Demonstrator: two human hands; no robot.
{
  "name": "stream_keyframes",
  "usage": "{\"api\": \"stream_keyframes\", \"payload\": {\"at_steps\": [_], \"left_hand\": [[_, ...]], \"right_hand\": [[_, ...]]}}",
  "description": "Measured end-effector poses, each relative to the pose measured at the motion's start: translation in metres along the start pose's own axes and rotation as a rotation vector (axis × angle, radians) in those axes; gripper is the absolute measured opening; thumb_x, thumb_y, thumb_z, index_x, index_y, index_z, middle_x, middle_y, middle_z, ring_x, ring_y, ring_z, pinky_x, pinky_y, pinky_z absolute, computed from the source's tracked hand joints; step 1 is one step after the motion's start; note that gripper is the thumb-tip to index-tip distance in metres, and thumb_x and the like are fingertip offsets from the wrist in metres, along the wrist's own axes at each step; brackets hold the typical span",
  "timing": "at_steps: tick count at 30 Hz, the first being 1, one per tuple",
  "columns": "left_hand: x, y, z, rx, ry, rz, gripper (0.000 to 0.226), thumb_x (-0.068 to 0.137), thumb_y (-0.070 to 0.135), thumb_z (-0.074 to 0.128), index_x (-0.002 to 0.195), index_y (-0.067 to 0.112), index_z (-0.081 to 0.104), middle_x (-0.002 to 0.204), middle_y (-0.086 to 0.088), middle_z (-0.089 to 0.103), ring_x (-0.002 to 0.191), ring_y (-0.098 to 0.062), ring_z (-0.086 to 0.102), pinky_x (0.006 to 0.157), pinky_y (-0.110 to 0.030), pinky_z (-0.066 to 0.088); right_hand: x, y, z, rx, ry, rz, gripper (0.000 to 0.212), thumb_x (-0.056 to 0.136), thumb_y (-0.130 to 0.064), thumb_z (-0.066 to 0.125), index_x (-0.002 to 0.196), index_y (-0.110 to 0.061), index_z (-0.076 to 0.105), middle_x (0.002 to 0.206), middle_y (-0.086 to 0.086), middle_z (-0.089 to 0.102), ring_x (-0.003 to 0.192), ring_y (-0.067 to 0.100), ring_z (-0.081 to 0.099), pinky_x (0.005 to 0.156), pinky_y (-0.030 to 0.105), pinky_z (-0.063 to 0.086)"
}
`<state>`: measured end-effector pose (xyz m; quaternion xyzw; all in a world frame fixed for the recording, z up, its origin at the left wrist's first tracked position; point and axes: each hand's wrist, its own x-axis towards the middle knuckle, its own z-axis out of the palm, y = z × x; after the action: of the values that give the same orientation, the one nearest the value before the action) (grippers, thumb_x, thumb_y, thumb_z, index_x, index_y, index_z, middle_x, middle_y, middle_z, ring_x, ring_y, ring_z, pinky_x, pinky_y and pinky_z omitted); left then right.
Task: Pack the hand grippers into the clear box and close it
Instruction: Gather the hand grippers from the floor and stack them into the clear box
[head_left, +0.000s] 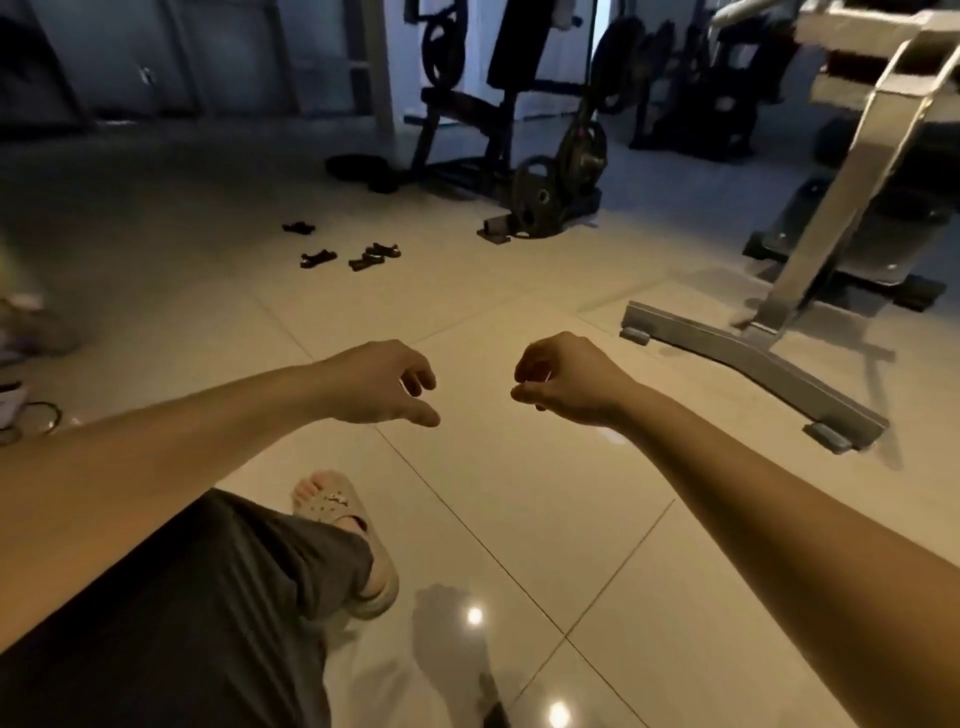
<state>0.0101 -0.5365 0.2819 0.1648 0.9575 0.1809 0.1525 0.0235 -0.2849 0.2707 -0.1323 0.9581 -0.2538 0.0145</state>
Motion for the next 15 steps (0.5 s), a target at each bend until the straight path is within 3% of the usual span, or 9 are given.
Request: {"api": "stream_keyframes", "payload": {"at_steps": [7,11,15], "left_hand": [[0.008,-0.104,-0.080,-0.074,0.149,-0.064,0.044,0.083,0.044,0.078,0.121,0.024,0.066,0.107,0.014,0.063,0.095,-0.004,0.062,0.081,-0.023,0.053],[0.037,-0.138,-0.127,-0.048,0.197,-0.081,0.042,0.083,0.044,0.077,0.119,0.025,0.066,0.112,0.009,0.066,0.097,-0.006,0.063,0.088,-0.029,0.053],[0.081,-0.165,-0.173,-0.034,0.221,-0.083,0.045,0.083,0.046,0.077,0.121,0.023,0.067,0.113,0.007,0.068,0.100,-0.010,0.064,0.091,-0.030,0.052]], "right_hand": [[0.134,-0.083,0.029,0.000,-0.072,-0.100,0.024,0.092,-0.023,0.072,0.111,-0.010,0.070,0.101,0.005,0.071,0.078,0.013,0.069,0.071,0.027,0.056],[0.195,-0.108,0.034,0.037,-0.038,-0.114,0.023,0.092,-0.023,0.072,0.110,-0.010,0.070,0.102,0.006,0.072,0.083,0.016,0.070,0.081,0.035,0.060],[0.263,-0.117,0.029,0.079,-0.008,-0.105,0.021,0.092,-0.022,0.072,0.109,-0.010,0.070,0.098,0.005,0.072,0.081,0.015,0.070,0.079,0.034,0.060]]}}
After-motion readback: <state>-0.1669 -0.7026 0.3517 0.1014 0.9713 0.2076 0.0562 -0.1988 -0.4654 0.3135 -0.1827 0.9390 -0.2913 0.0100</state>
